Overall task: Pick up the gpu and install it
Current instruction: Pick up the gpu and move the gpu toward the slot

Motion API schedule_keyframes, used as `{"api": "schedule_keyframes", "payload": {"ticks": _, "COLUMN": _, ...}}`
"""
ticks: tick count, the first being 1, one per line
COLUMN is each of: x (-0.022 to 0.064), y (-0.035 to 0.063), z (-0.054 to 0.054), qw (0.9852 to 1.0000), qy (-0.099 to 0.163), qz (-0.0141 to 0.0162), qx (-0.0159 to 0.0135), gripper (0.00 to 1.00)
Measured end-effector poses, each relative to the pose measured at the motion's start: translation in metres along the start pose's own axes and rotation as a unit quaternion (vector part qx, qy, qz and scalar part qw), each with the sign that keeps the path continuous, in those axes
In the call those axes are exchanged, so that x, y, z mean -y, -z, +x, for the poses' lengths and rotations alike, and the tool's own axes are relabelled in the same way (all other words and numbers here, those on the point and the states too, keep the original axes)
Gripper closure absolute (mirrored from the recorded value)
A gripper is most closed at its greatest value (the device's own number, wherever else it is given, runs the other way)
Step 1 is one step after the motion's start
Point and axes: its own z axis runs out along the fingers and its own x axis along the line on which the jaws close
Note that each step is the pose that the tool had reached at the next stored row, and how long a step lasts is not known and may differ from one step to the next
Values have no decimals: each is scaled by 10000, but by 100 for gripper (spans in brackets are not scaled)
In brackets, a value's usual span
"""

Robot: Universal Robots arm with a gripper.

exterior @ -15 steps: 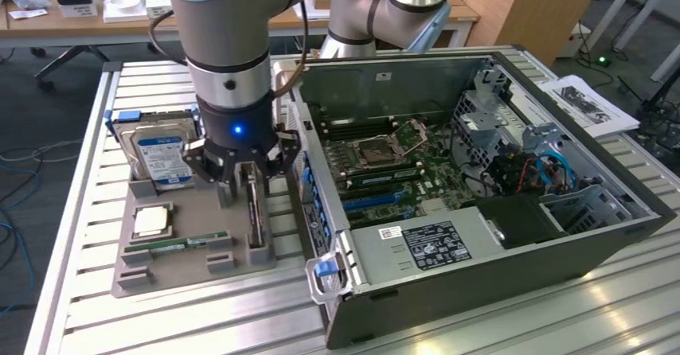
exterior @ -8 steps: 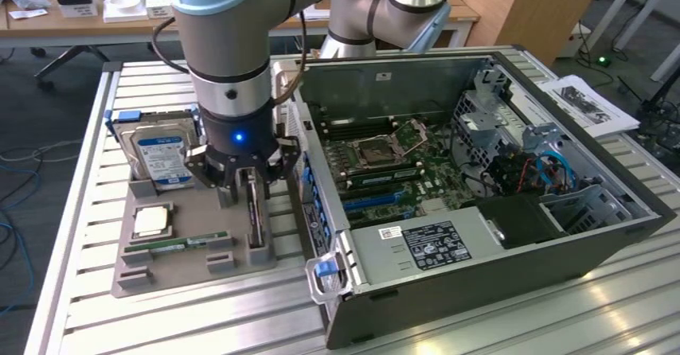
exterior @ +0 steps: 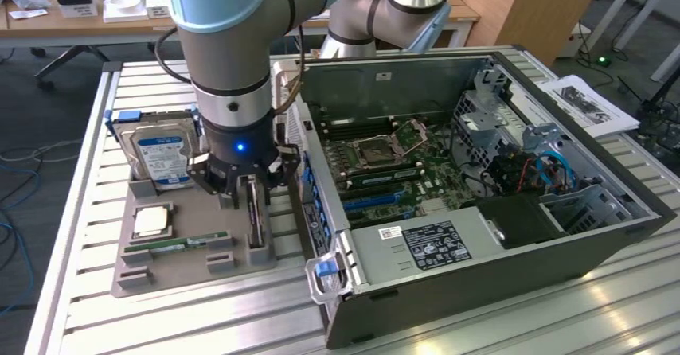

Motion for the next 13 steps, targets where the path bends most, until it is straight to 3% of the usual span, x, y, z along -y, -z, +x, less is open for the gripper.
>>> {"api": "schedule_keyframes", "payload": {"ticks": 13, "x": -29, "y": -41, "z": 3, "qw": 10000, "qy": 1, "qz": 0, "qx": -1, "gripper": 51}}
